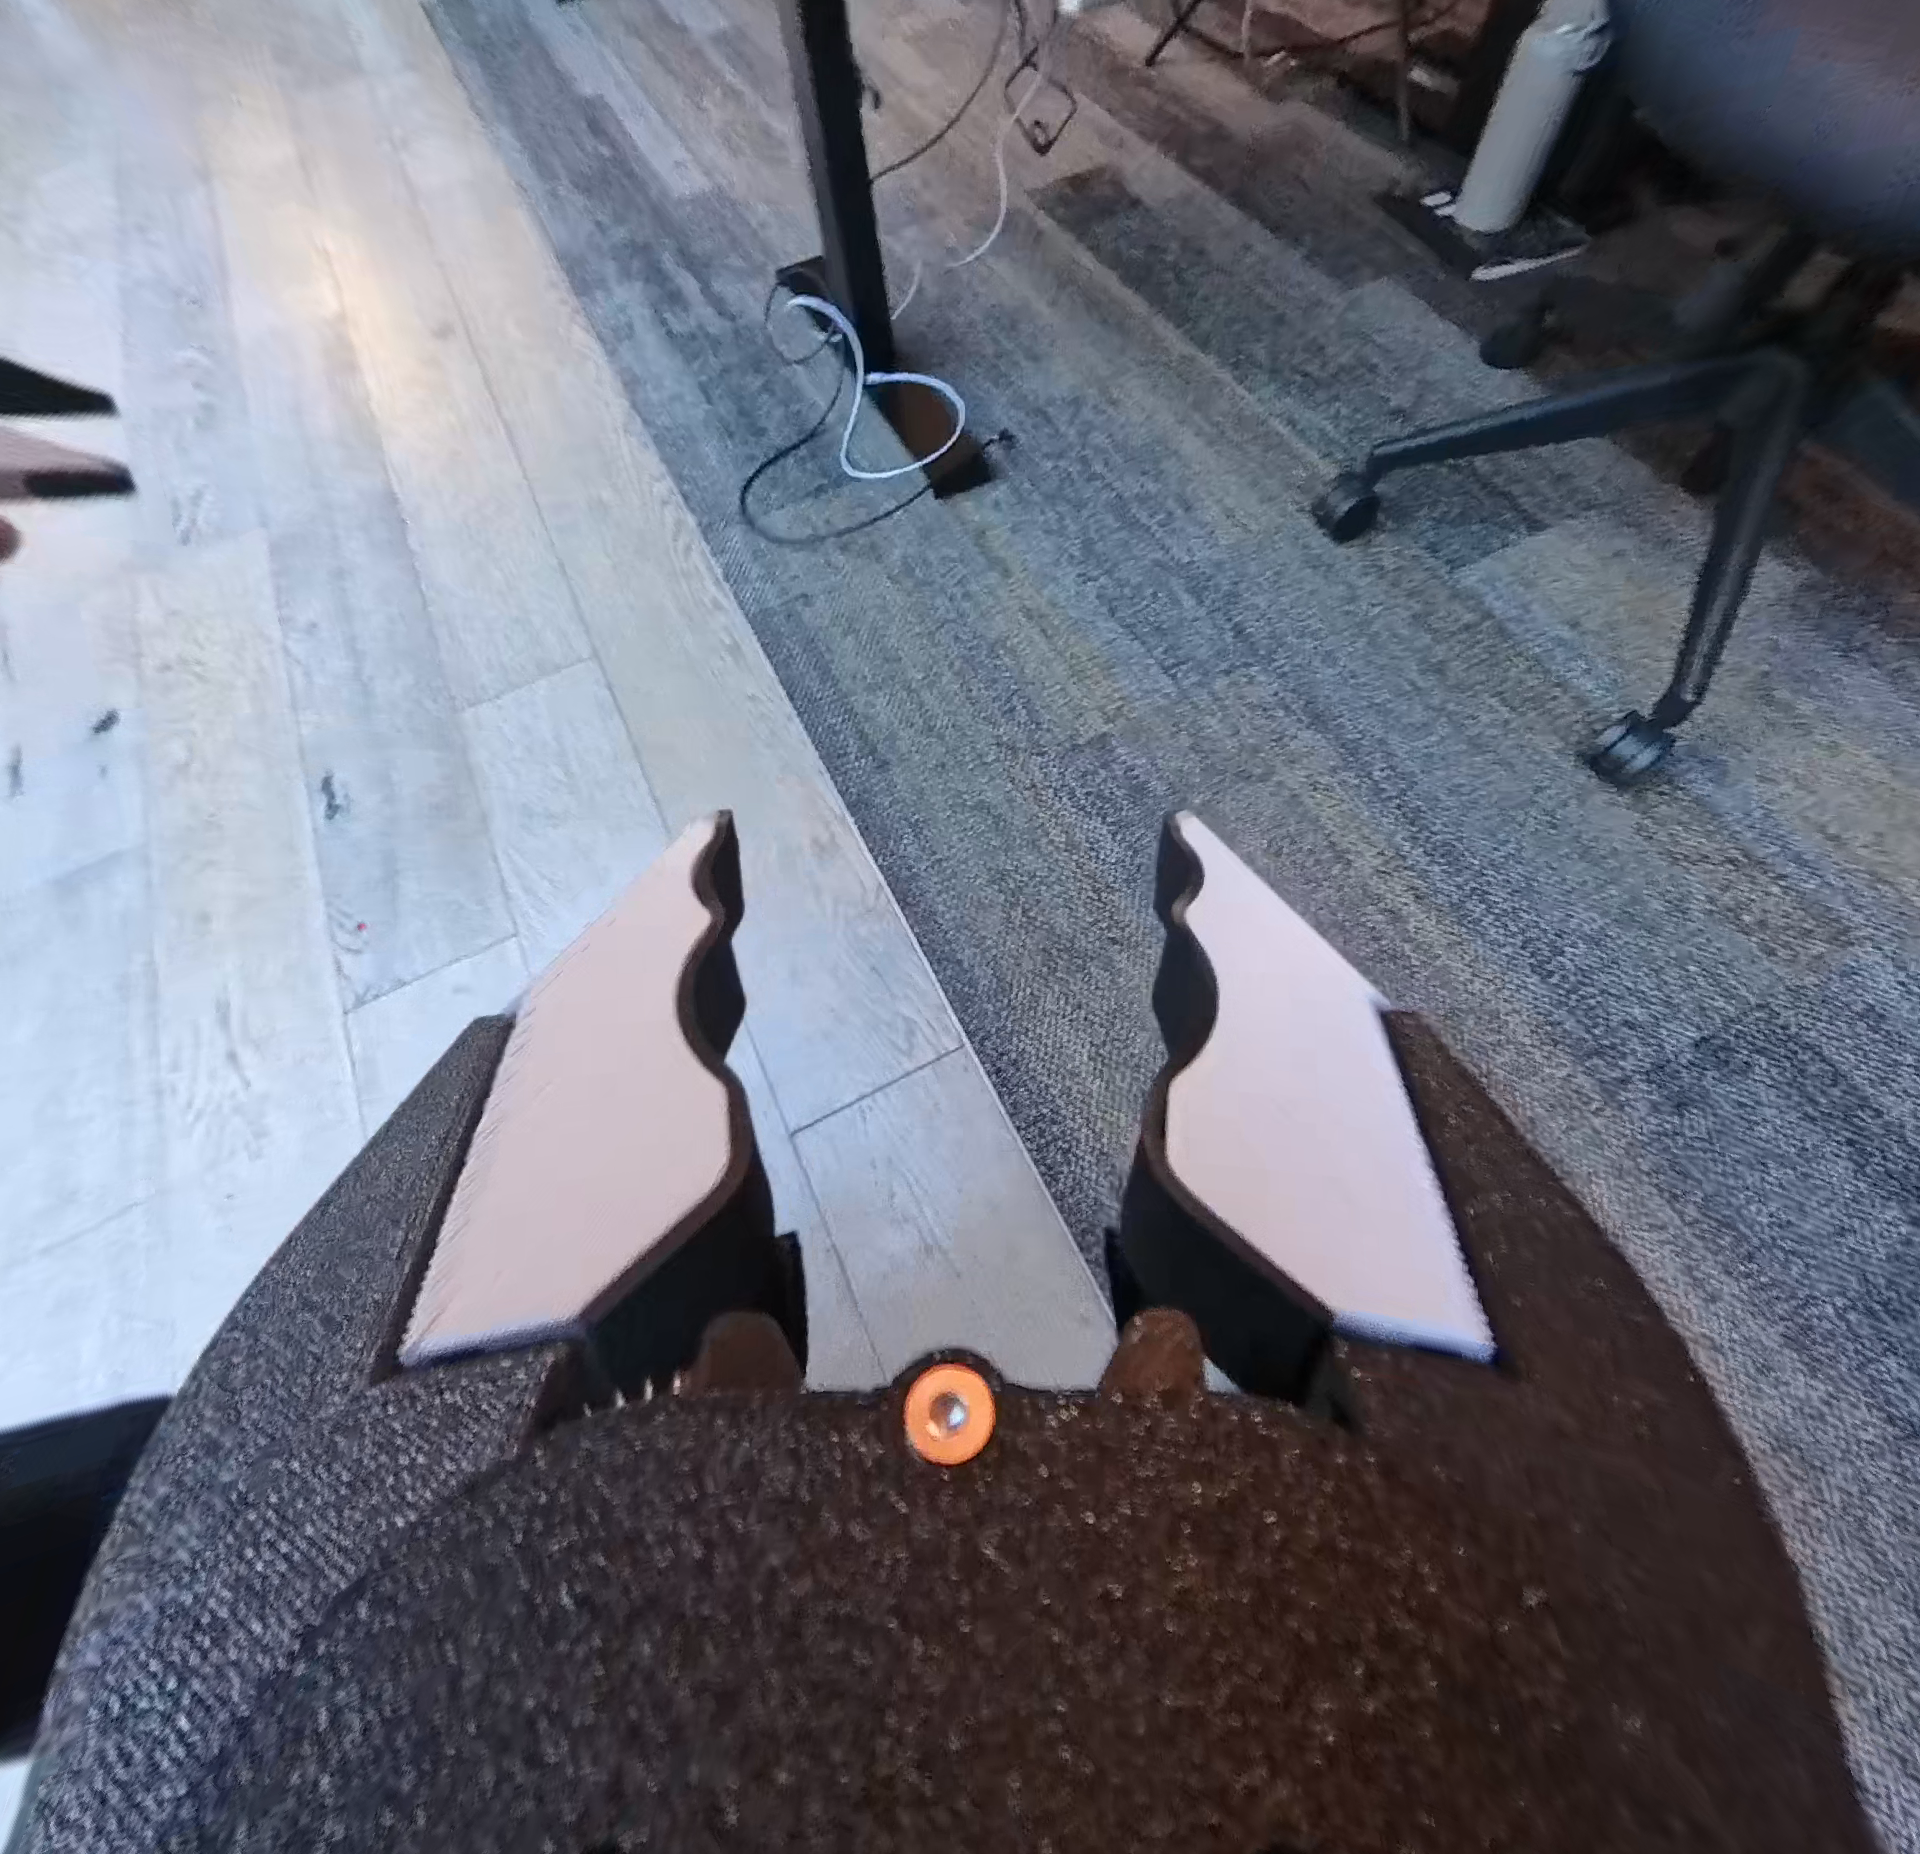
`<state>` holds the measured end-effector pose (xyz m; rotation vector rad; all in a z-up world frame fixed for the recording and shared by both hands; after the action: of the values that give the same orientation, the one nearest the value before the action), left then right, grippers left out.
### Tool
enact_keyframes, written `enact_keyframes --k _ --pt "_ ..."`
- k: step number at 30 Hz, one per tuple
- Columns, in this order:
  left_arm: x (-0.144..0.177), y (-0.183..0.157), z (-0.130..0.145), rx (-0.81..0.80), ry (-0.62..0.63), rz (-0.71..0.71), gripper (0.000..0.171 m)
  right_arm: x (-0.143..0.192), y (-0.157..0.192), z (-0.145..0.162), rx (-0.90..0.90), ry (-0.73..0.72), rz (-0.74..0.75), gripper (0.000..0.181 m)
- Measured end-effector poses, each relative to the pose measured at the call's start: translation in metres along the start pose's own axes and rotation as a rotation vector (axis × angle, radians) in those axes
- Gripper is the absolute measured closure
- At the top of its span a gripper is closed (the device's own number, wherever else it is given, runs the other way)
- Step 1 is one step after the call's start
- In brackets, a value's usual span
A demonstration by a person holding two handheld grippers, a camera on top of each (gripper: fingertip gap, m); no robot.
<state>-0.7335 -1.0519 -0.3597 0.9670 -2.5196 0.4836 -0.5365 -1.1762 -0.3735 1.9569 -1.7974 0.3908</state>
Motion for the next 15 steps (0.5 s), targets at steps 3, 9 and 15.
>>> enact_keyframes --k 3,9,15 --pt "0.016 0.037 0.004 0.033 -0.011 -0.046 0.086 -0.021 0.03 0.006 0.029 0.048 -0.036 0.1" --pt "0.042 0.121 0.027 0.23 0.072 -0.047 0.082 -0.077 0.111 -0.002 0.059 0.114 -0.087 0.101" --pt "0.094 0.243 0.013 0.134 0.017 -0.144 0.082 -0.158 0.214 -0.041 0.08 0.072 -0.129 0.1"
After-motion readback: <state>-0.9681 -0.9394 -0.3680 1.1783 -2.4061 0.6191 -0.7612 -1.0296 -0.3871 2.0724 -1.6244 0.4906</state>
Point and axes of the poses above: each gripper's, where its closed fingertips meet, x back along the fingers, z out of its underside, y = z × x across the jaws, the point moved 2 cm from there along x, back along the fingers, and after that the axes turned 8 degrees about -z, right-handed, at the moved point
